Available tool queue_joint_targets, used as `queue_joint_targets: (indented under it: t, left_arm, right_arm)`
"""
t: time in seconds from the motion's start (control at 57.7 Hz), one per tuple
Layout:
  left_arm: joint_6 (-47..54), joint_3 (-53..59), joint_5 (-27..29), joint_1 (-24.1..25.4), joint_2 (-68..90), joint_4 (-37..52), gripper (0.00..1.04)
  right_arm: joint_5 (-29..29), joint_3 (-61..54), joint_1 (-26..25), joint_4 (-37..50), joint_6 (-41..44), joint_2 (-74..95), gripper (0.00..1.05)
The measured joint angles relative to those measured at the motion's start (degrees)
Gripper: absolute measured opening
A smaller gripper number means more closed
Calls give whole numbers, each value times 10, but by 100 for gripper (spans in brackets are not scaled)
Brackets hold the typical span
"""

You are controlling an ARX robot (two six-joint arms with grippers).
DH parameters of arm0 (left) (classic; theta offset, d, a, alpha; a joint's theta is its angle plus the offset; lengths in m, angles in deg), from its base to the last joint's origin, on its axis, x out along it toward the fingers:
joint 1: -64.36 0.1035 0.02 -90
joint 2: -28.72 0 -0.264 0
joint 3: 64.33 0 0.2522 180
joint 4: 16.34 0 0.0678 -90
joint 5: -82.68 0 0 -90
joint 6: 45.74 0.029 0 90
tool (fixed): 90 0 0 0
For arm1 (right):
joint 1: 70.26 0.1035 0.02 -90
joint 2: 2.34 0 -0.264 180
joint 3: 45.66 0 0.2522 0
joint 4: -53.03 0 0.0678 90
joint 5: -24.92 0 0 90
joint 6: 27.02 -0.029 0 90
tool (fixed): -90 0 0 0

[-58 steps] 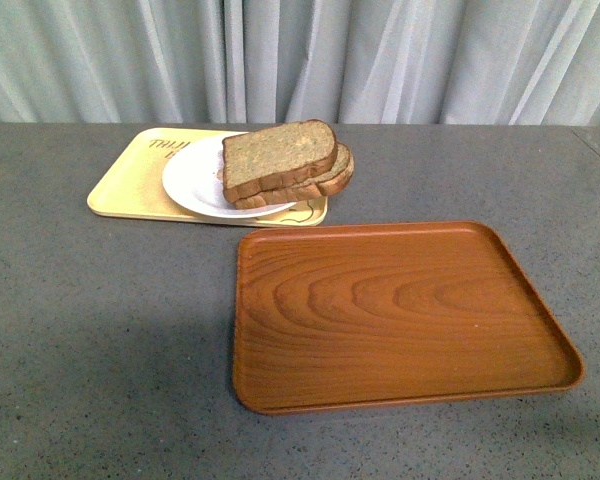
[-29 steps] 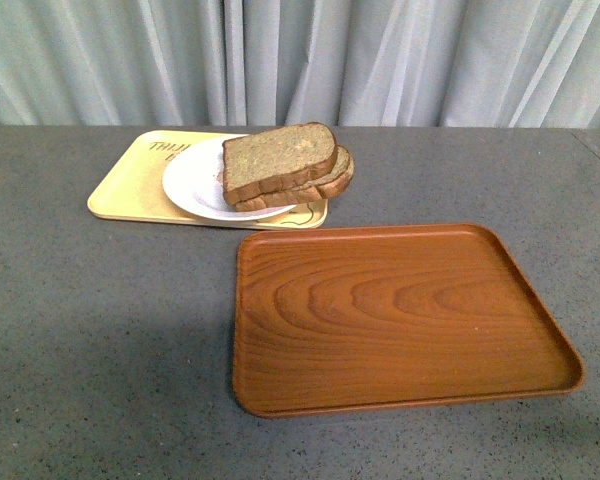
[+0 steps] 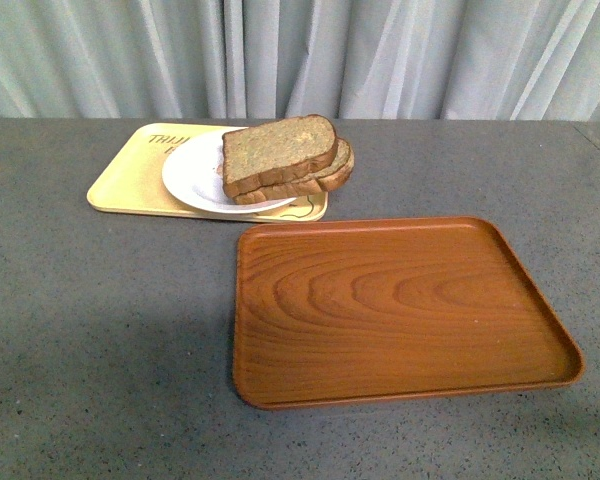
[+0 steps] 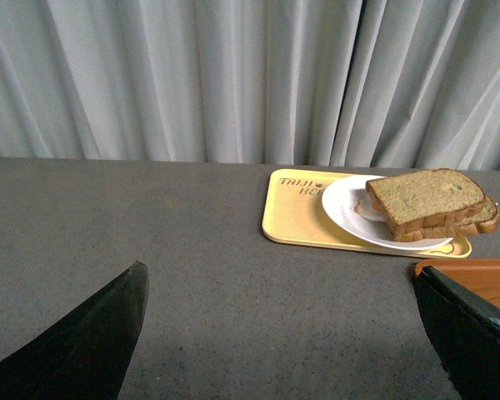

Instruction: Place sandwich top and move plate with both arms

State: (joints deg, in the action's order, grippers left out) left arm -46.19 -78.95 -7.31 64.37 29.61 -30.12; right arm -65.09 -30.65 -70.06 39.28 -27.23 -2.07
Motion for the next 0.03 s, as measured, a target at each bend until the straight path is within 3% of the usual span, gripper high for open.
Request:
queue_joint_targets:
  t: [0.035]
  left_arm:
    - [0, 0, 0, 0, 0, 0, 96]
  right_arm:
    - [0, 0, 0, 0, 0, 0, 96]
